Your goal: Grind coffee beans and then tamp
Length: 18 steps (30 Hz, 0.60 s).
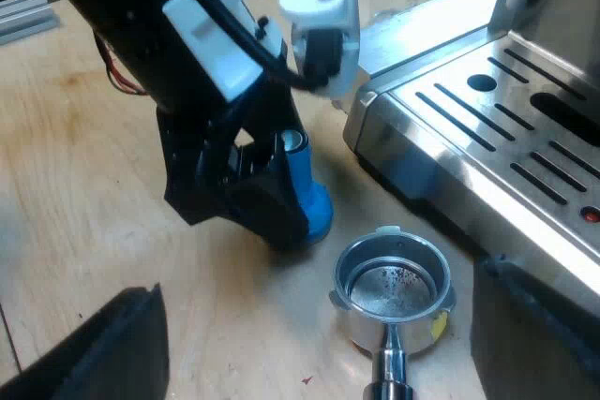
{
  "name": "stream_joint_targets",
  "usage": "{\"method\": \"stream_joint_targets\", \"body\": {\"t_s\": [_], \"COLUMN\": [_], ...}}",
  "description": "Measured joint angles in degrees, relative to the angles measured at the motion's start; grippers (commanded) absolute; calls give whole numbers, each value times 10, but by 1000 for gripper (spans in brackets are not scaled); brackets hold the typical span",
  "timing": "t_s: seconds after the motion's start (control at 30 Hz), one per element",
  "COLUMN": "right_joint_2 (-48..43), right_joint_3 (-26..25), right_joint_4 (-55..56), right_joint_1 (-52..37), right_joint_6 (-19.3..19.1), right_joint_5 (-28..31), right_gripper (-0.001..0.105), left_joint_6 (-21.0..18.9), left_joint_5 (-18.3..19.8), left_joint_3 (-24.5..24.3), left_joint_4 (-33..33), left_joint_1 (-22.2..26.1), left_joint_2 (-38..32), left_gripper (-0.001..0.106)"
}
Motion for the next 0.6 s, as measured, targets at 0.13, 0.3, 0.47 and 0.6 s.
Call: {"method": "stream_joint_targets", "body": {"t_s": [0.13, 0.3, 0.47, 0.6], "right_joint_2": [0, 0, 0, 0], "right_joint_3": [0, 0, 0, 0], "right_joint_4": [0, 0, 0, 0], "right_joint_1": [0, 0, 0, 0], "right_joint_6": [0, 0, 0, 0], "right_joint_5": [0, 0, 4, 4], "right_gripper": [68, 68, 68, 68], "left_joint_6": [0, 0, 0, 0], "left_joint_5": [0, 0, 0, -1], "left_joint_3": [0, -1, -6, -8], "left_joint_4": [-4, -5, -5, 1], "left_joint_1": [0, 0, 0, 0], "left_joint_2": [2, 2, 2, 2], "left_gripper": [66, 47, 26, 4]}}
